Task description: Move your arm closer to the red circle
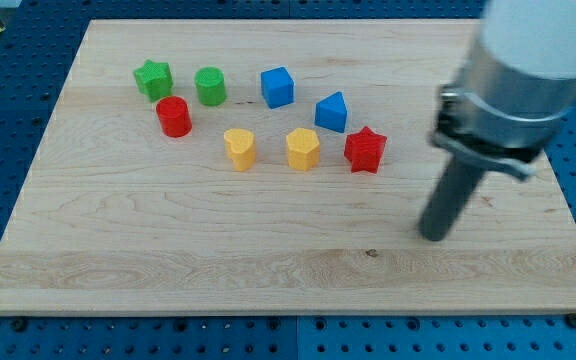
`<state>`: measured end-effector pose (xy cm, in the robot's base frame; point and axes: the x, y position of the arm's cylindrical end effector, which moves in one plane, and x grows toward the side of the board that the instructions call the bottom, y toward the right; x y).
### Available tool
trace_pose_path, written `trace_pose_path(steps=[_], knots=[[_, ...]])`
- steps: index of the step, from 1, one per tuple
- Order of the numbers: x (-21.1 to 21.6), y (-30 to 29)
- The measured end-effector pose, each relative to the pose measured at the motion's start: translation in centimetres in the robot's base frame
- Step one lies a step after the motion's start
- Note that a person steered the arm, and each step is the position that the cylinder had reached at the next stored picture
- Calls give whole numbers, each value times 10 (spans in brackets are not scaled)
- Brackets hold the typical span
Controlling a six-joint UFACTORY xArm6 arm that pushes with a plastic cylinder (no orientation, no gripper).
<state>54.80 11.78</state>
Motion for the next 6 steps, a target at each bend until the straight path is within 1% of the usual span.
trace_pose_path(steps=[1, 2, 3, 4, 5, 6], knots=[[0, -78], [-20, -148], [-64, -193], [-76, -201], [-85, -226], [-124, -249]])
